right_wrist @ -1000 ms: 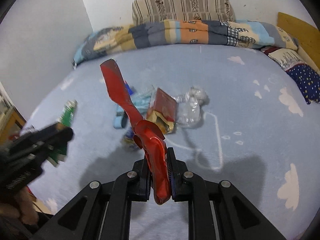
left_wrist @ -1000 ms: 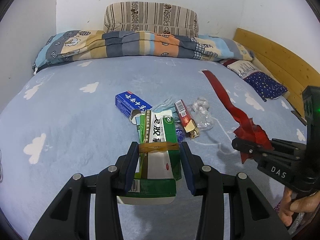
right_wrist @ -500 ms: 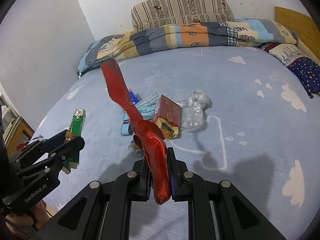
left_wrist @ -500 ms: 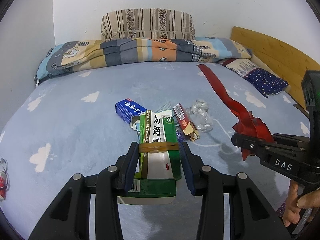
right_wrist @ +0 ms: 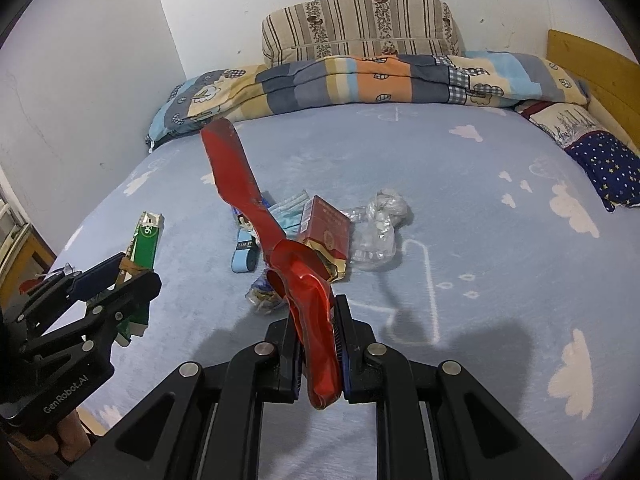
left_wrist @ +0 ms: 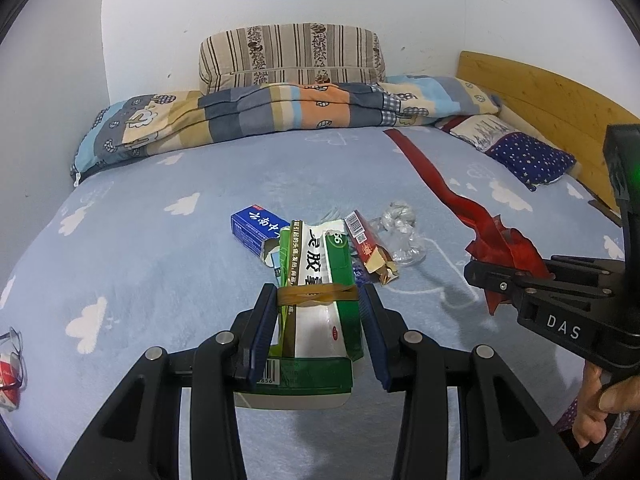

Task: Collect trash
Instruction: 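Lift the green tube box and red wrapper off the bed with both grippers, then carry both items over the purple basket and open both grippers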

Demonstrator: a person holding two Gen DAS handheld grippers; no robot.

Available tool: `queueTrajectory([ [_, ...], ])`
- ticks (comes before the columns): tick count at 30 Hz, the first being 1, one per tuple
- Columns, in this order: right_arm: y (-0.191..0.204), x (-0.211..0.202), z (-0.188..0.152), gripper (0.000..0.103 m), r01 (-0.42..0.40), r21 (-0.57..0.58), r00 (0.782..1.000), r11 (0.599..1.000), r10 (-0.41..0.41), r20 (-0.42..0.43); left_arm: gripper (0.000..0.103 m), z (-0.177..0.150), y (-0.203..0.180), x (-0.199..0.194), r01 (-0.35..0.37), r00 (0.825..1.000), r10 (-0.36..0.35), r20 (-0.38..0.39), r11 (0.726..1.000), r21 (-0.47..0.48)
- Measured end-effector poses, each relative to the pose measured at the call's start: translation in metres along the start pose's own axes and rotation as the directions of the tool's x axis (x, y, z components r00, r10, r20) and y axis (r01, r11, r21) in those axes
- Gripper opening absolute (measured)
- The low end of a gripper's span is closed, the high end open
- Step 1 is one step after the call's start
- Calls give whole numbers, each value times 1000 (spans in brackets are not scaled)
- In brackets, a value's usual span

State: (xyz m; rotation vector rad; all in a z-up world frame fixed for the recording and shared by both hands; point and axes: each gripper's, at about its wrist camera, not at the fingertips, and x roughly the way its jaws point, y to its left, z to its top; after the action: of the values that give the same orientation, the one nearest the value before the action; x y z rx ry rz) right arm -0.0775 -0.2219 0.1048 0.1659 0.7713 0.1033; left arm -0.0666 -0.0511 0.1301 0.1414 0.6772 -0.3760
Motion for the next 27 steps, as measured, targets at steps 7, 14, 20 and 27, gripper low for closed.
queueTrajectory([
  [7,-4,0,1,14,-5,11,1000,1000,5,1,40,0,-1,-1,0,1000,0,1,1000,0],
  [14,-4,-2,1,14,-7,15,1000,1000,7,6,40,3,-6,-2,11,1000,-11,0,1000,5],
  [20,-11,-12,1,14,-22,57,1000,998,21,15,40,6,-20,-7,44,999,-44,12,999,24],
  [27,-34,-55,-14,14,-52,174,997,983,43,59,40,11,-39,-20,178,984,-179,17,984,30],
])
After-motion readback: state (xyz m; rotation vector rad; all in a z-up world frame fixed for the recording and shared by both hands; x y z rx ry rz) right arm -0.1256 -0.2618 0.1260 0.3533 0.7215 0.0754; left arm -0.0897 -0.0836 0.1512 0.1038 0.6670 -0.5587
